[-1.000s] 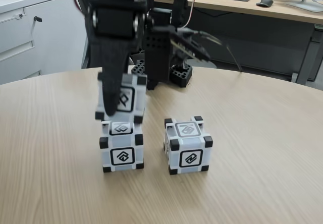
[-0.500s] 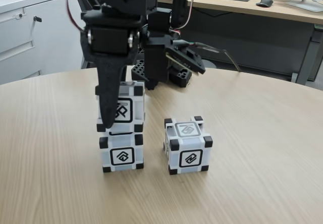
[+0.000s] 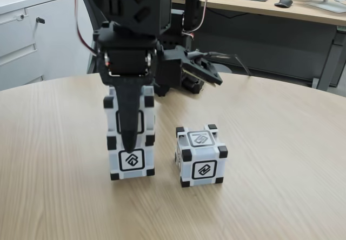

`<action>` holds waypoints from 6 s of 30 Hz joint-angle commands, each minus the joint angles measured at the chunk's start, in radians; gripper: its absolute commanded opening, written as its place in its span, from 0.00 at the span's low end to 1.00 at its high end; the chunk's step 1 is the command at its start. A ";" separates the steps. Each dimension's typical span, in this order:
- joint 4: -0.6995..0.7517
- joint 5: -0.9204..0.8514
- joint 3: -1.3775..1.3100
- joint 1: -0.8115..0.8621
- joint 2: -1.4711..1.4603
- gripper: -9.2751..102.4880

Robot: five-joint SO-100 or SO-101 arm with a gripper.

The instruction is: Stack cubes from left to right.

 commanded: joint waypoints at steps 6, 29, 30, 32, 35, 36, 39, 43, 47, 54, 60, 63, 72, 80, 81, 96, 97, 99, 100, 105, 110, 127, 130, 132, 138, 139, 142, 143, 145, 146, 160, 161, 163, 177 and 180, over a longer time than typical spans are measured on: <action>0.008 0.008 -0.014 -0.011 0.005 0.39; 0.009 0.097 -0.014 -0.163 0.104 0.42; 0.009 0.110 -0.014 -0.184 0.121 0.42; 0.009 0.129 -0.014 -0.221 0.152 0.42; 0.009 0.167 -0.012 -0.272 0.189 0.43; 0.009 0.179 -0.012 -0.288 0.198 0.43; 0.009 0.216 -0.012 -0.351 0.207 0.43; 0.011 0.244 -0.012 -0.410 0.204 0.43; 0.011 0.253 -0.012 -0.428 0.192 0.44; 0.048 0.253 0.000 -0.428 0.189 0.46; 0.061 0.267 0.000 -0.430 0.156 0.46; 0.061 0.296 -0.005 -0.430 0.069 0.46; 0.044 0.308 -0.014 -0.426 -0.098 0.47; 0.043 0.341 -0.017 -0.426 -0.218 0.46; 0.043 0.347 -0.017 -0.426 -0.233 0.46; 0.041 0.379 -0.017 -0.410 -0.272 0.08; 0.041 0.377 -0.017 -0.410 -0.272 0.08; 0.041 0.365 -0.017 -0.410 -0.265 0.08; 0.041 0.357 -0.017 -0.419 -0.253 0.08; 0.043 0.347 -0.041 -0.410 -0.051 0.08; 0.043 0.345 -0.049 -0.422 0.094 0.08; 0.060 0.229 -0.049 -0.410 0.500 0.08; 0.060 0.178 -0.049 -0.405 0.486 0.08; 0.060 0.166 -0.049 -0.396 0.485 0.08; 0.060 0.104 -0.049 -0.290 0.485 0.08; 0.060 0.092 -0.049 -0.270 0.485 0.08; 0.060 0.064 -0.049 -0.221 0.485 0.08; 0.060 0.055 -0.049 -0.207 0.485 0.08; 0.060 0.034 -0.049 -0.181 0.485 0.08; 0.060 0.026 -0.049 -0.169 0.483 0.08; 0.054 -0.060 -0.032 -0.005 0.480 0.08; 0.051 -0.060 -0.032 -0.005 0.477 0.08; 0.049 -0.051 -0.032 -0.005 0.448 0.08; 0.060 -0.017 -0.048 -0.021 0.301 0.08; 0.060 -0.032 -0.048 -0.021 0.301 0.08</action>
